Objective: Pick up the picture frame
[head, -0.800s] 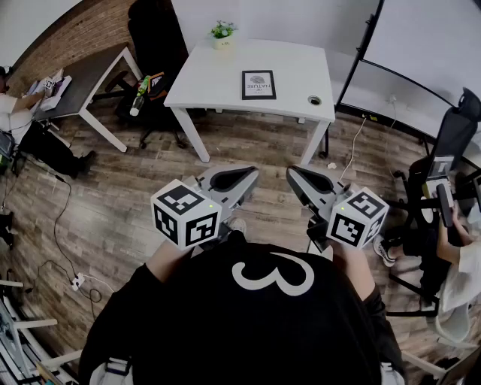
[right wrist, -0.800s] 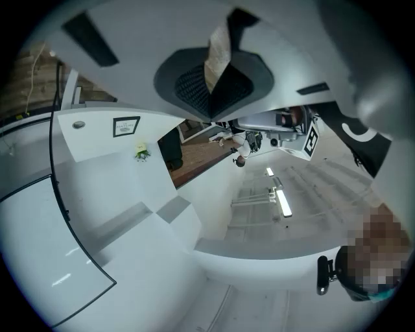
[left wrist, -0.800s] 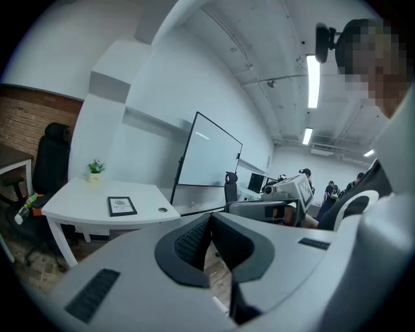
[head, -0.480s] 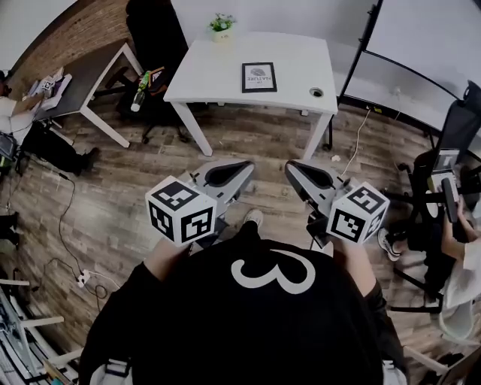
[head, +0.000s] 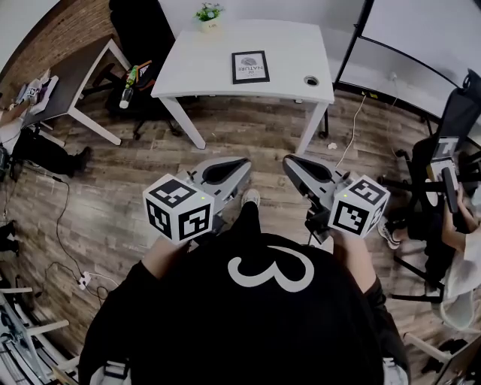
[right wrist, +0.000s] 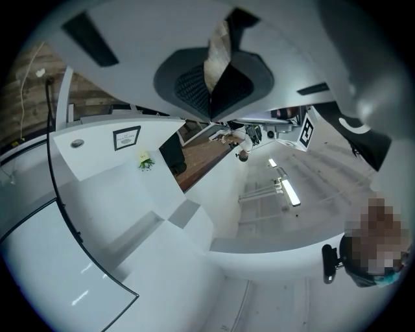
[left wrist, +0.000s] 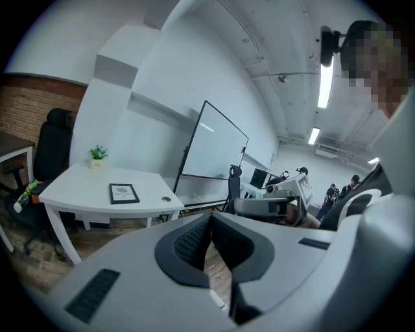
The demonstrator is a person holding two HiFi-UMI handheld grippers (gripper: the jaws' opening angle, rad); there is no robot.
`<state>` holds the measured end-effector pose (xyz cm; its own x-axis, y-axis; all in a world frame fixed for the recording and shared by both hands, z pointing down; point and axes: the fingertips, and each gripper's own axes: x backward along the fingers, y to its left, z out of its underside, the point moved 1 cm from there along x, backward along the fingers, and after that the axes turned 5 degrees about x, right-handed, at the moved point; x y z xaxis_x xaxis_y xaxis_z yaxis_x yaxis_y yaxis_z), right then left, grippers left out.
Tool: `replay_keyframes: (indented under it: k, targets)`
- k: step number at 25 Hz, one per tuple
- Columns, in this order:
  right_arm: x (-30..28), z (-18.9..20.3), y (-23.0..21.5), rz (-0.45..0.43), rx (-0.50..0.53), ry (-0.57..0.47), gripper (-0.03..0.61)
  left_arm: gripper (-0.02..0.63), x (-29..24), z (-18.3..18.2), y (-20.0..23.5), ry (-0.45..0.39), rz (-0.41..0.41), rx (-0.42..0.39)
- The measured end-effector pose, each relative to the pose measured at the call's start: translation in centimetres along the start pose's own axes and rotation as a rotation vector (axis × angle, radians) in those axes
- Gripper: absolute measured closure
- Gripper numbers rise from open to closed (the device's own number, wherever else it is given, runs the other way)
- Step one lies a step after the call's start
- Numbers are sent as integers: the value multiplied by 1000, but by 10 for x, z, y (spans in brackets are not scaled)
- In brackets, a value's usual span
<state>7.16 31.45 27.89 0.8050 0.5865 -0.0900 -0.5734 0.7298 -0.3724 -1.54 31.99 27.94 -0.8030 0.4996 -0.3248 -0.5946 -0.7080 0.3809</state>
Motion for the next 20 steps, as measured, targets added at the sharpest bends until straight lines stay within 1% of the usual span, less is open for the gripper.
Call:
replay_keyframes:
  k: [3,6,9,16,20]
  targets:
    - [-4,1,-6,-5,-4,0,554,597,-4,0,9,-4,-3,8]
    - [-19,1,-18,-23,-25,25,555,597,-13,-4,27,-3,-8,39]
    - [-39,-5,-34,-28,-42,41,555,597,-22,-14,50,-4,-8,66]
    - [-87,-19,-75,-17,-75,57,554,597,-44,-40,108,4,-15,101]
    - [-111,-31,-99,1,-93,62,555,597,-59,-57,138,17,-1,119]
